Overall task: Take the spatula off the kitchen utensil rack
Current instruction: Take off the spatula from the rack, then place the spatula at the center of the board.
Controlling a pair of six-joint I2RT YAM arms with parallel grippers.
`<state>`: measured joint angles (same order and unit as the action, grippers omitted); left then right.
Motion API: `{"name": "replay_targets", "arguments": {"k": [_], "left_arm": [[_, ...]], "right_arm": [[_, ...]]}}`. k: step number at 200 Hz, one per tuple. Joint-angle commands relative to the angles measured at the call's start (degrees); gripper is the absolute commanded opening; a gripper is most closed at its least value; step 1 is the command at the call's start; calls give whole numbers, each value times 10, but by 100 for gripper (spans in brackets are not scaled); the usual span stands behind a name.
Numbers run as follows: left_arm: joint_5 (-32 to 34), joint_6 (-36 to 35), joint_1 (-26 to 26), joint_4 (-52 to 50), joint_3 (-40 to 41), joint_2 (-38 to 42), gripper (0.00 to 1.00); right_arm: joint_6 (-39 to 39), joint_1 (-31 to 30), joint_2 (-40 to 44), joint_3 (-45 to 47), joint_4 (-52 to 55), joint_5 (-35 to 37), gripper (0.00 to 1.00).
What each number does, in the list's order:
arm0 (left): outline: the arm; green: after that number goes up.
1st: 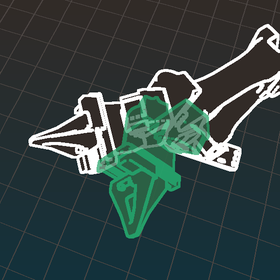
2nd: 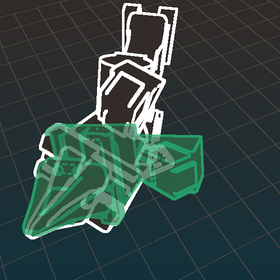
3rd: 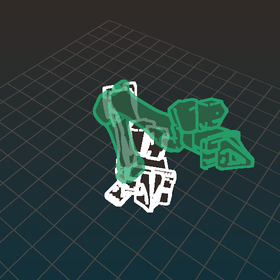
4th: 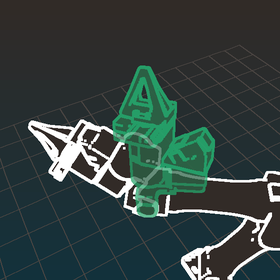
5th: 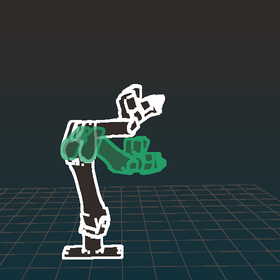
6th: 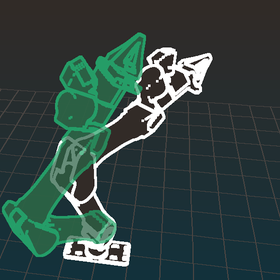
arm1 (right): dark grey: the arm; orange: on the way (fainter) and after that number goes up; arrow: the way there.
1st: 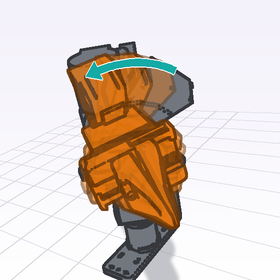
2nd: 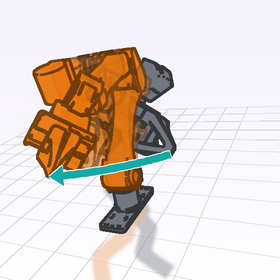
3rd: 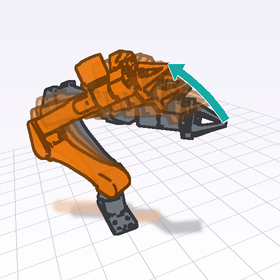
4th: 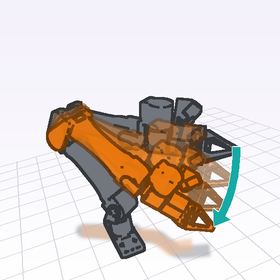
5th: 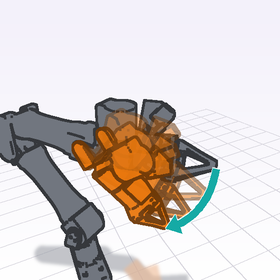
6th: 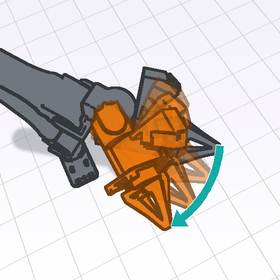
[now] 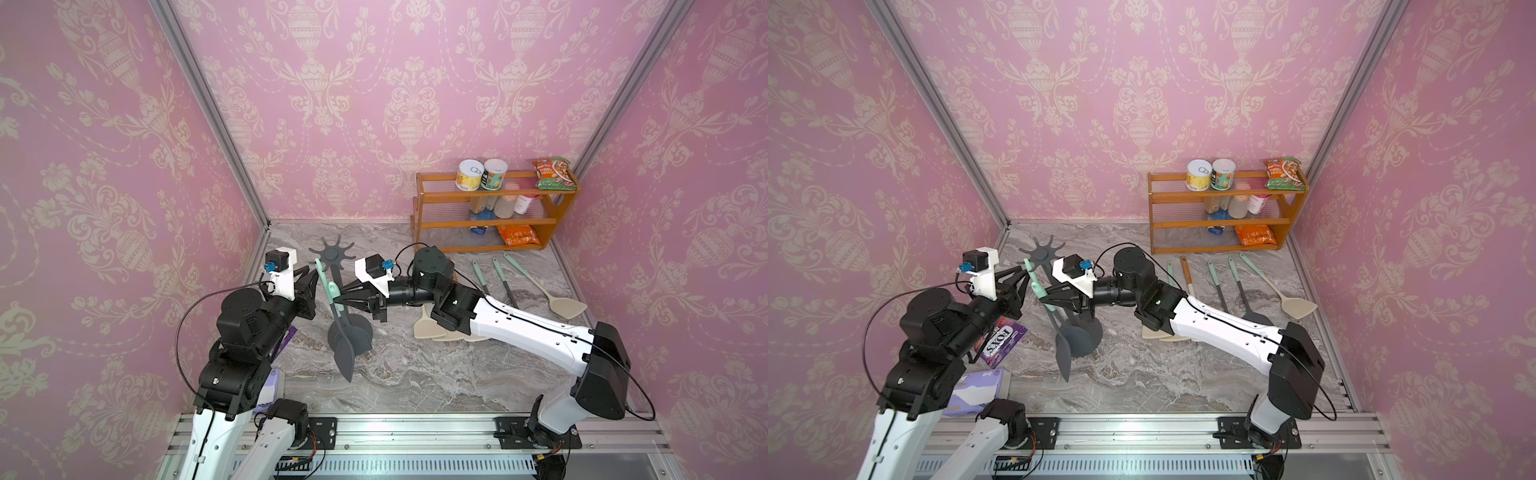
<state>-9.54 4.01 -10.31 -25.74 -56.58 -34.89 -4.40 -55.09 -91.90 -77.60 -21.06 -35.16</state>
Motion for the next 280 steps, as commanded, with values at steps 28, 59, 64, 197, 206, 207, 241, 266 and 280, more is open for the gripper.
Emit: {"name": "replay_targets", "arguments": {"k": [28, 59, 64, 197, 206, 207, 241, 266, 280], "left_arm": [[36, 6, 2, -1, 3, 4, 42], [35, 6, 2, 2, 7, -1, 44], [36, 6, 2, 3, 7, -2, 45], [44, 5, 2, 1, 15, 14, 45], [45, 3, 2, -1, 14, 15, 45], [45, 3, 2, -1, 14, 14, 45], [48, 0, 2, -4, 14, 17, 44], [42, 3, 2, -1, 16, 16, 44], [42, 3, 2, -2, 16, 15, 43]], "right_arm": [[15, 37, 46, 76, -43, 99, 0], [75, 75, 67, 98, -45, 57, 0], [86, 82, 69, 98, -44, 50, 0], [322, 270, -216, -202, 233, -172, 0], [309, 271, -234, -225, 264, -169, 0], [308, 271, -235, -227, 268, -168, 0], [343, 283, -287, -248, 249, -193, 0], [336, 285, -313, -249, 229, -188, 0], [357, 289, -333, -258, 203, -195, 0]]}}
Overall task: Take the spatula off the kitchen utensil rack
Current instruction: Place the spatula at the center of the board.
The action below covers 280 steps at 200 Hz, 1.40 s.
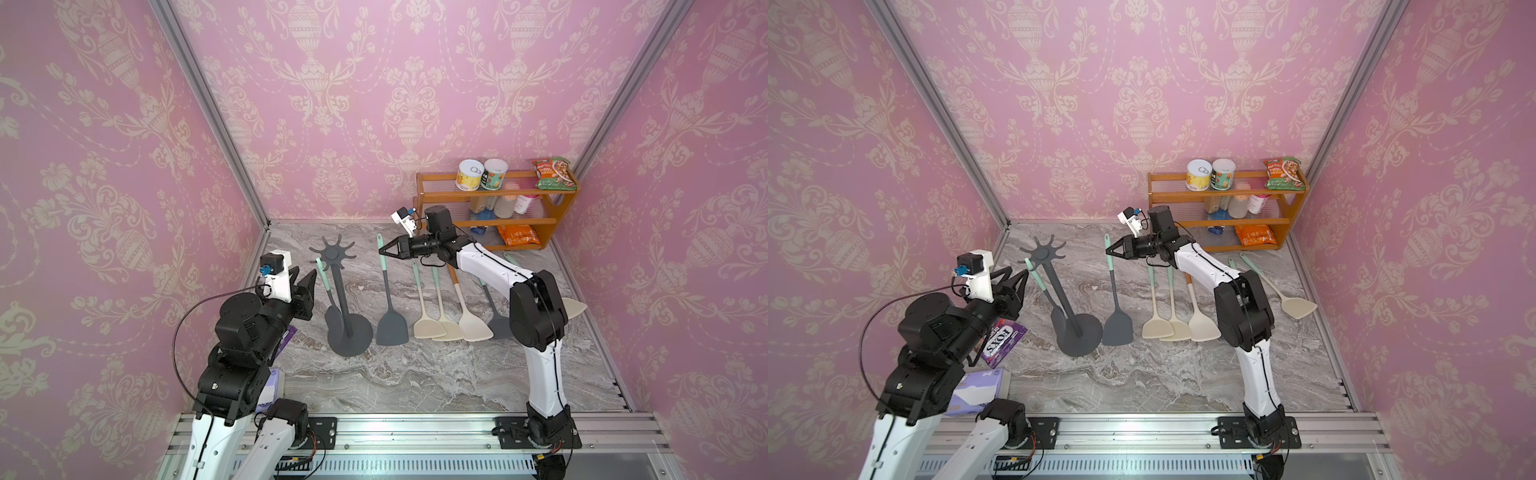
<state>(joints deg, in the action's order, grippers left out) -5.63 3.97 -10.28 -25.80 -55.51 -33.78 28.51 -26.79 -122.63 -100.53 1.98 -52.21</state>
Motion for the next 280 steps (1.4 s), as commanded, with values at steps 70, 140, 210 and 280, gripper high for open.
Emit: {"name": "replay_targets", "arguments": {"k": [70, 140, 210, 280], "left_arm": [[1, 1, 2, -5, 4, 3, 42], [-2, 0, 2, -5, 4, 1, 40], [-1, -4, 2, -6, 2, 3, 40], [-28, -8, 2, -5, 0, 1, 41]], "right_arm": [[-29, 24, -121, -122, 68, 9, 0], [-19, 30, -171, -135, 55, 22, 0], [-46, 30, -193, -169, 117, 89, 20], [-120, 9, -137, -150, 170, 176, 28]]}}
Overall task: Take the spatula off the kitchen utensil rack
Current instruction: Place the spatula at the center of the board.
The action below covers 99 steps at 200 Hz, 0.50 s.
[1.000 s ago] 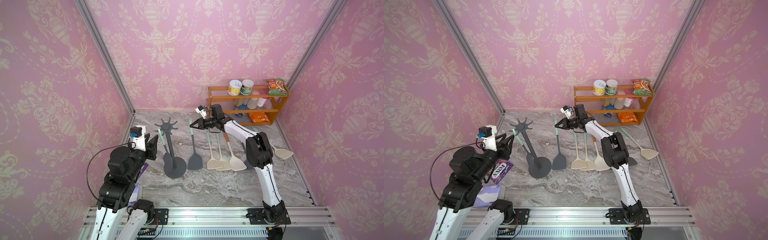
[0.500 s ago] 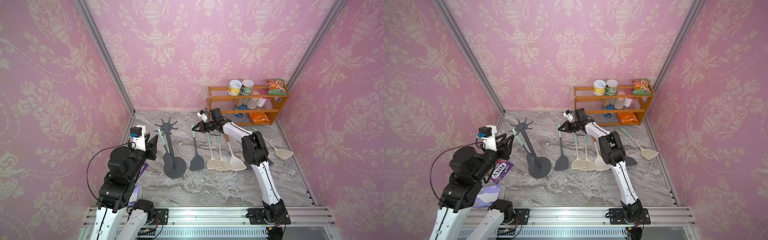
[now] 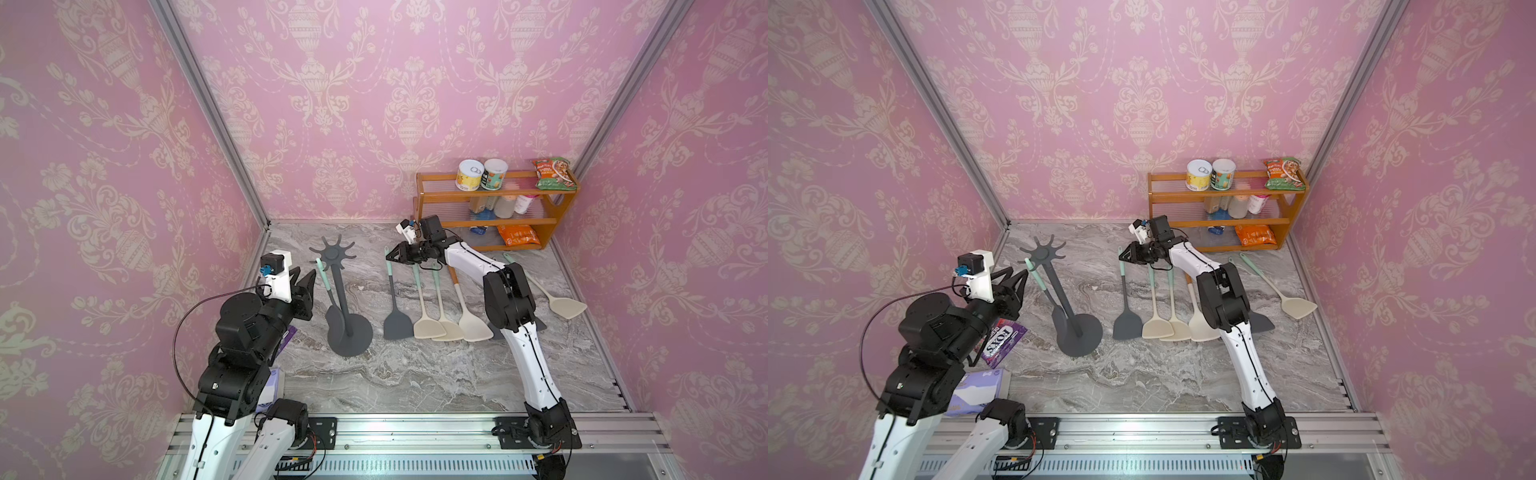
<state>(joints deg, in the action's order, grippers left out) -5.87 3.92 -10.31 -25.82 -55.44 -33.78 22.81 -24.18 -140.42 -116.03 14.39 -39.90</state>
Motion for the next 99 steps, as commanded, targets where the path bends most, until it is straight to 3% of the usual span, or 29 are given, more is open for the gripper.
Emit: {"name": "replay_targets", "arguments": {"k": [1, 49, 99], "left_arm": [[-27, -8, 2, -4, -1, 2, 42], [-55, -10, 2, -9, -3, 7, 49], [-72, -19, 2, -42, -16, 16, 57]], "right_arm": [[-65, -18, 43, 5, 47, 56, 28], [-131, -68, 159, 89, 48, 135, 35], [-96, -94, 292, 248, -154, 49, 39]]}}
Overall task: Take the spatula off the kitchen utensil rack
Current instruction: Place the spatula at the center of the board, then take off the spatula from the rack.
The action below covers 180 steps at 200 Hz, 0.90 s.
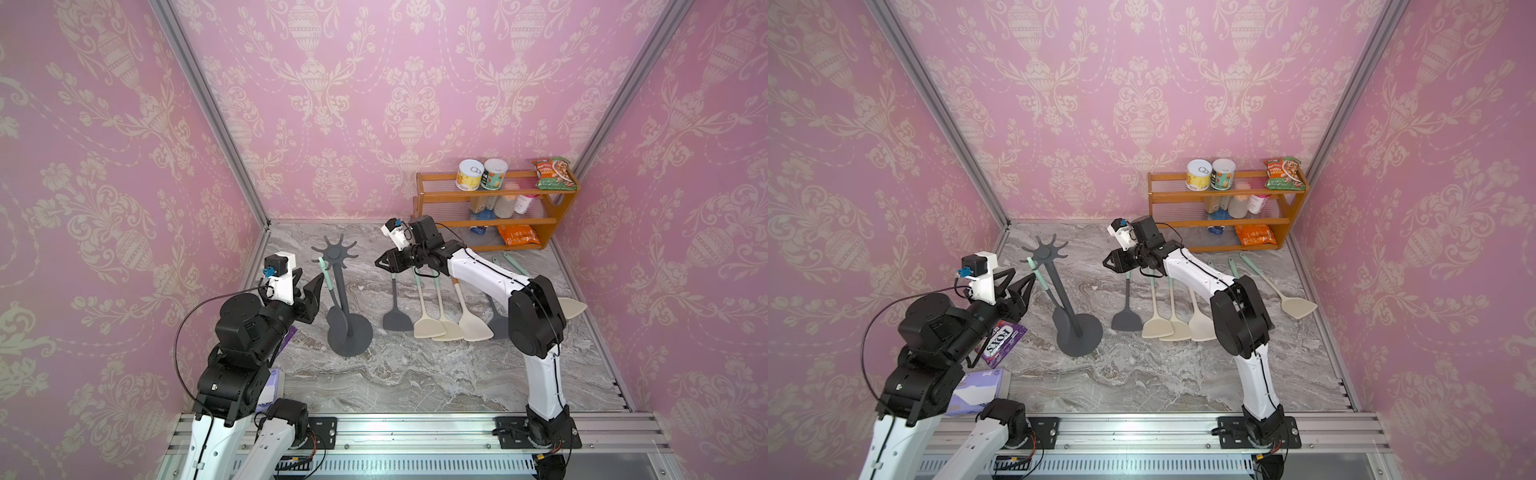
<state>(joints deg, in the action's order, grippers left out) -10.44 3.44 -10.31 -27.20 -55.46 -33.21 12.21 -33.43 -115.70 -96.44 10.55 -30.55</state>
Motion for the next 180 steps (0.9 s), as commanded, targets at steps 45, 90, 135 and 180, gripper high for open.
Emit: {"name": "replay_targets", "arguments": {"k": [45, 90, 135, 180], "left_arm": [[-16, -16, 3, -32, -15, 31, 62], [-66, 0, 2, 7, -16, -11, 60], [-57, 4, 2, 29, -6, -26, 57], [-61, 8, 2, 46, 5, -39, 48]], "right_arm": [[112, -12, 81, 128, -346, -160, 41], [156, -34, 84, 150, -469, -195, 43], [165, -46, 99, 166, -505, -213, 43], [152, -63, 121, 180, -533, -222, 43]]}}
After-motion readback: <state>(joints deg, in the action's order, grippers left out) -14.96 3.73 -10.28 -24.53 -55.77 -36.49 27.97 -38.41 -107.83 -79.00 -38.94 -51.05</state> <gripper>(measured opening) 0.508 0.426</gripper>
